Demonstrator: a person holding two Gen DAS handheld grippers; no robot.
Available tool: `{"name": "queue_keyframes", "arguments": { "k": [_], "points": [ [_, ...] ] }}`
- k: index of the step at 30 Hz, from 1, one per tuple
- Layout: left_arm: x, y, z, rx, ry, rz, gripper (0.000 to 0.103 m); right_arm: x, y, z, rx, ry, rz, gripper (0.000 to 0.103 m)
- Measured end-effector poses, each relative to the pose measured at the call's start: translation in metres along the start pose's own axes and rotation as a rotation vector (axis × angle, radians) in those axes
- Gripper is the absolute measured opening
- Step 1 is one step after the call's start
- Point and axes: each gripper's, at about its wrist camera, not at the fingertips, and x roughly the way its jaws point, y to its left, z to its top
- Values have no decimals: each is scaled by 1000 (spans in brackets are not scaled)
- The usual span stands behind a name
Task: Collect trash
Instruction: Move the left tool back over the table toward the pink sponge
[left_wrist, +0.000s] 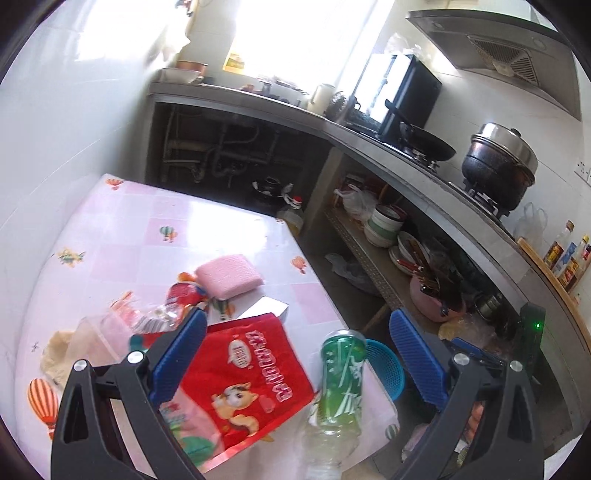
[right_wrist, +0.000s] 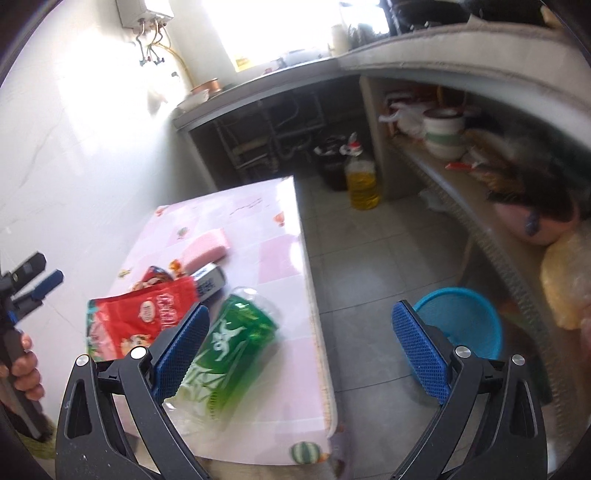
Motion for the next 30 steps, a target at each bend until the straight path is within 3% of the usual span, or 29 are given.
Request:
{"name": "queue_keyframes", "arguments": {
  "k": [6, 19, 30],
  "points": [
    [-17, 26, -21, -11, -19, 64, 97, 23, 20, 5, 35, 88, 138, 93],
    [-42, 68, -69, -30, -13, 186, 97, 47, 47, 6, -9, 170, 144, 91],
    [-41, 112, -69, -149, -18, 233, 97, 60, 78, 41, -88, 172, 146, 91]
  ]
}}
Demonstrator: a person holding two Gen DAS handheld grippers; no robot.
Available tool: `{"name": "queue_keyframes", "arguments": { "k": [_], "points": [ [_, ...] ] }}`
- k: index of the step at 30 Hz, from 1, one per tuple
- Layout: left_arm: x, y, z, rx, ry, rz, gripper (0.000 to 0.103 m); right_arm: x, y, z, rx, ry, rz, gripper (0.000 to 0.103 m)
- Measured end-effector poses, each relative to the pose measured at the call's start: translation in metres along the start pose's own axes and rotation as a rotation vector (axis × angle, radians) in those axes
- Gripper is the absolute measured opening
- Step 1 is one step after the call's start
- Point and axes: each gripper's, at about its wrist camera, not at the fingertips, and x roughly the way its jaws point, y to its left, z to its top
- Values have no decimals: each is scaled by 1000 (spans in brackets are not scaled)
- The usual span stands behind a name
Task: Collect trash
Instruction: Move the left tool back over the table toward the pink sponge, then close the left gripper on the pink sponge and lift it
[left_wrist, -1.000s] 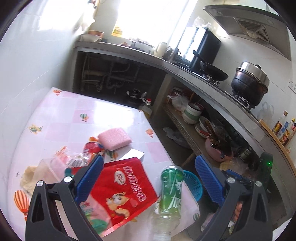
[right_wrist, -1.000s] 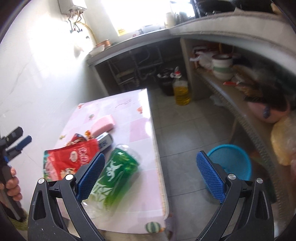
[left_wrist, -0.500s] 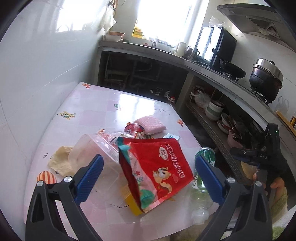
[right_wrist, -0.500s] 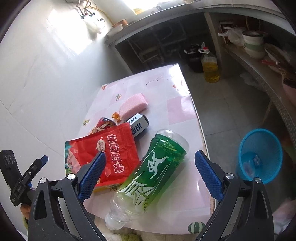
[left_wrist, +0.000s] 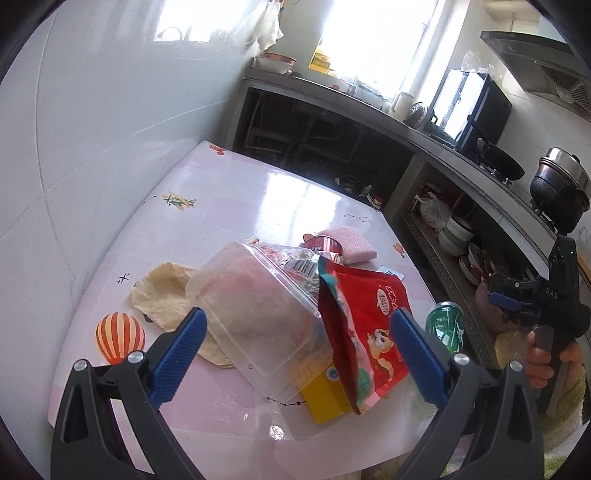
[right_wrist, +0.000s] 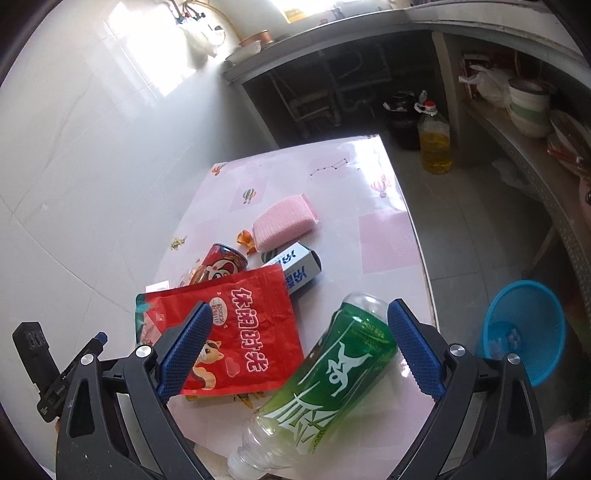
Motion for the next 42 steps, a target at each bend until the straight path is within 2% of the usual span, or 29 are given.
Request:
{"name": "queue_keyframes", "arguments": {
  "k": [6, 10, 13, 17, 20, 24, 27, 29, 33, 37, 42],
  "points": [
    [8, 13, 14, -31, -24, -3, 97, 19, 22, 46, -67, 16, 2, 91],
    [13, 11, 33, -21, -36, -24, 95, 46, 18, 79, 34, 90, 116, 91],
    [24, -5, 66, 54, -28, -71, 94, 63, 12, 95, 100, 120, 144, 91],
    [61, -48, 119, 268, 74, -159, 95, 70, 5, 101, 127, 129, 153, 91],
    [111, -86, 148, 431, 210, -231, 97, 71, -7, 105, 145, 121, 150, 91],
    [192, -125, 158, 633, 392, -190, 97, 71, -33, 107, 195, 117, 154, 91],
    [248, -147, 141, 831, 526, -161, 97, 77, -53, 107, 239, 128, 164, 91],
    [279, -154, 128, 912, 589, -134, 97, 81, -60, 107, 252, 136, 167, 91],
    [327, -156, 114, 921, 679, -106, 97, 90, -71, 110, 262, 147, 173, 91],
    [352, -155, 109, 925, 724, -98, 97, 98, -77, 112, 258, 161, 181, 91],
    [371, -149, 103, 877, 782, -98, 97, 107, -82, 111, 267, 177, 192, 91]
  ]
}}
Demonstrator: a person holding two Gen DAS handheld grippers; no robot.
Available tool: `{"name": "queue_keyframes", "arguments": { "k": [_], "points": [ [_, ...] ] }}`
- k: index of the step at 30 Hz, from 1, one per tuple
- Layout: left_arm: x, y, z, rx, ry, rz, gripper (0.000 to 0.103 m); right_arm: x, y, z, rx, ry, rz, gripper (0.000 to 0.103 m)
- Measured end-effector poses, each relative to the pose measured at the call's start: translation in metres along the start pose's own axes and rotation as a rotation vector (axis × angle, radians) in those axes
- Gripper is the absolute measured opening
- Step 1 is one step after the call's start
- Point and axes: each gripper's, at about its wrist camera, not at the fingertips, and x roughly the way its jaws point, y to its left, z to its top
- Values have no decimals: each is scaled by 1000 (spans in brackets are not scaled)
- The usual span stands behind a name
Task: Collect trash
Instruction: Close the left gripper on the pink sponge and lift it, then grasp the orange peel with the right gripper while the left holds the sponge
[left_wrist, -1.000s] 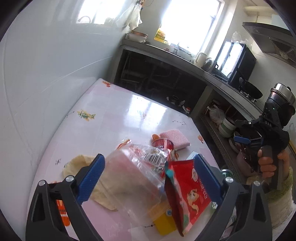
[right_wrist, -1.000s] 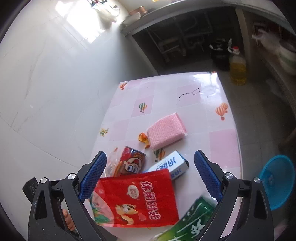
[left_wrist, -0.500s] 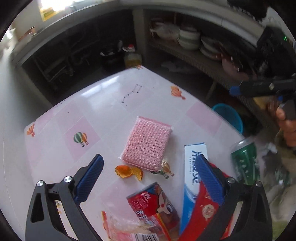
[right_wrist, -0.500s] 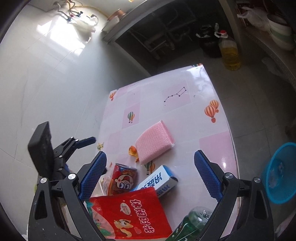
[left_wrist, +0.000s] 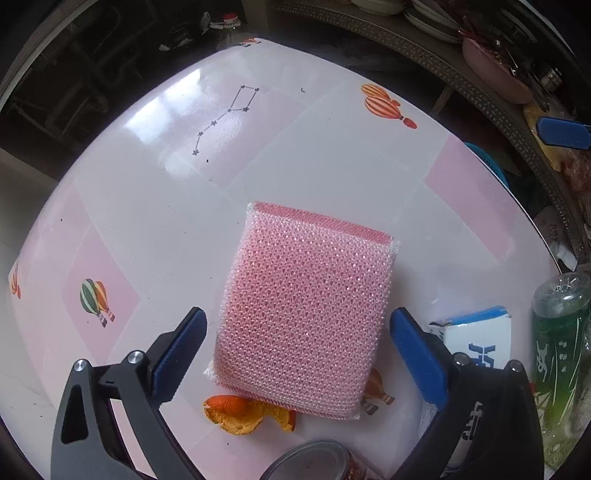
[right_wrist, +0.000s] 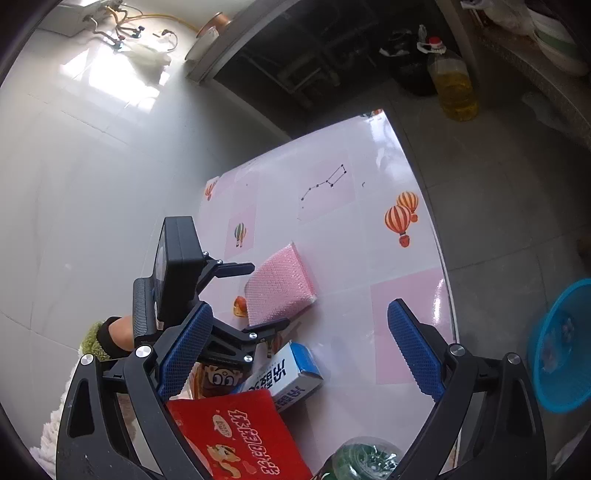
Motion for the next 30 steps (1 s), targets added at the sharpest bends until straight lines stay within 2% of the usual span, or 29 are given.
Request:
{"name": "queue_keyframes", "arguments": {
  "k": [3, 5, 7, 11, 15, 20, 24, 30],
  "points": [
    [5, 1, 3, -5, 6, 13, 96, 0, -4, -1, 9, 4, 1, 91],
    [7, 5, 6, -21, 13, 9, 85, -1, -4, -2, 9, 5, 2, 91],
    [5, 9, 8, -56, 9, -1, 83, -3, -2, -2, 2, 7, 0, 91],
    [-10, 23, 6, -120, -53, -10, 81, -4, 7, 3, -27, 7, 2, 91],
    [-41, 56, -3, -268, -142, -9, 81, 5, 28, 8, -91, 41, -2, 91],
    [-76, 106, -40, -496, -229, 44, 81, 54, 75, 4, -237, 192, -18, 88],
    [-100, 133, -76, -645, -266, 74, 81, 108, 116, 2, -340, 317, -30, 72],
    [-139, 134, -121, -746, -367, 86, 81, 191, 161, 0, -465, 459, -122, 57]
  ]
}}
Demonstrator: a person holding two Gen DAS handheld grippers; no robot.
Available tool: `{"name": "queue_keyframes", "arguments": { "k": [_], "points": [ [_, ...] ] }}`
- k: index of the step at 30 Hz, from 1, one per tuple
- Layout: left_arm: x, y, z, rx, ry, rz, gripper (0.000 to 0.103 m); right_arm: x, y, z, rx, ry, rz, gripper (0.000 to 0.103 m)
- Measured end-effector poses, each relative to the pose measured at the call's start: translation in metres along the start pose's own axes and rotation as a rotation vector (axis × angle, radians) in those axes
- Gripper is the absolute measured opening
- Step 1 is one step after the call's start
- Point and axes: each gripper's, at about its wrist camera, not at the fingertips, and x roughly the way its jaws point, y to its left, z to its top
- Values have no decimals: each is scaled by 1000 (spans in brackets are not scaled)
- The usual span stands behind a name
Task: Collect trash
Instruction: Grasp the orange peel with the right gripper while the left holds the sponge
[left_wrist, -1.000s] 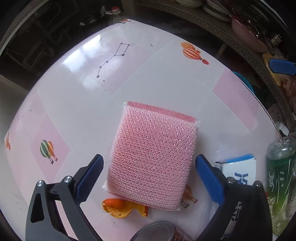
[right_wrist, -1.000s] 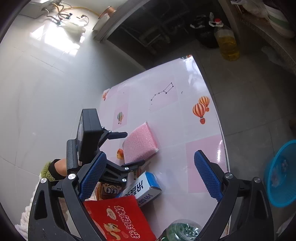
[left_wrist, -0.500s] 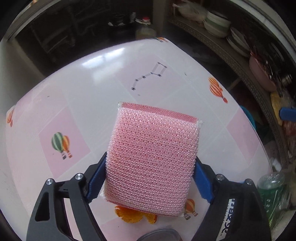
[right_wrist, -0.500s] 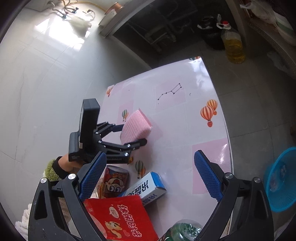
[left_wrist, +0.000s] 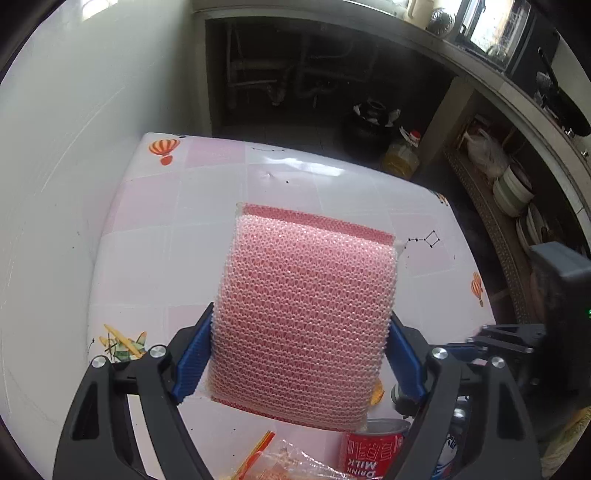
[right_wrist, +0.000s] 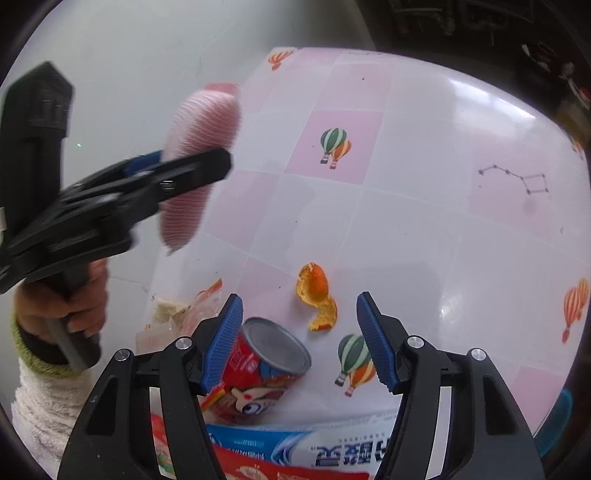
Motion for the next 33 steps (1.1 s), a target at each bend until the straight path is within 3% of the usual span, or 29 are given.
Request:
{"name": "queue_keyframes", "arguments": {
  "k": [9, 12, 14, 16, 20, 26, 33],
  "points": [
    [-39, 13, -15, -33, -70, -34, 81, 61, 16, 9, -94, 134, -142, 40],
    [-39, 14, -18, -44, -73, -61, 81, 62, 21, 8, -125, 116, -171, 38],
    [-41, 19, -22, -60, -74, -69, 81, 63, 26, 6, -147, 114, -205, 30],
    [-42, 20, -24, -68, -78, -70, 81, 64, 28, 4, -163, 114, -217, 16],
    [-49, 19, -26, -80, -92, -81, 81, 56, 24, 0, -150, 99, -200, 9],
    [-77, 1, -33, -49, -134, -95, 81, 0, 4, -19, -87, -13, -164, 7],
    [-116, -54, -44, 31, -184, -170, 81, -132, -38, -81, 28, -289, -160, 7]
  ]
}}
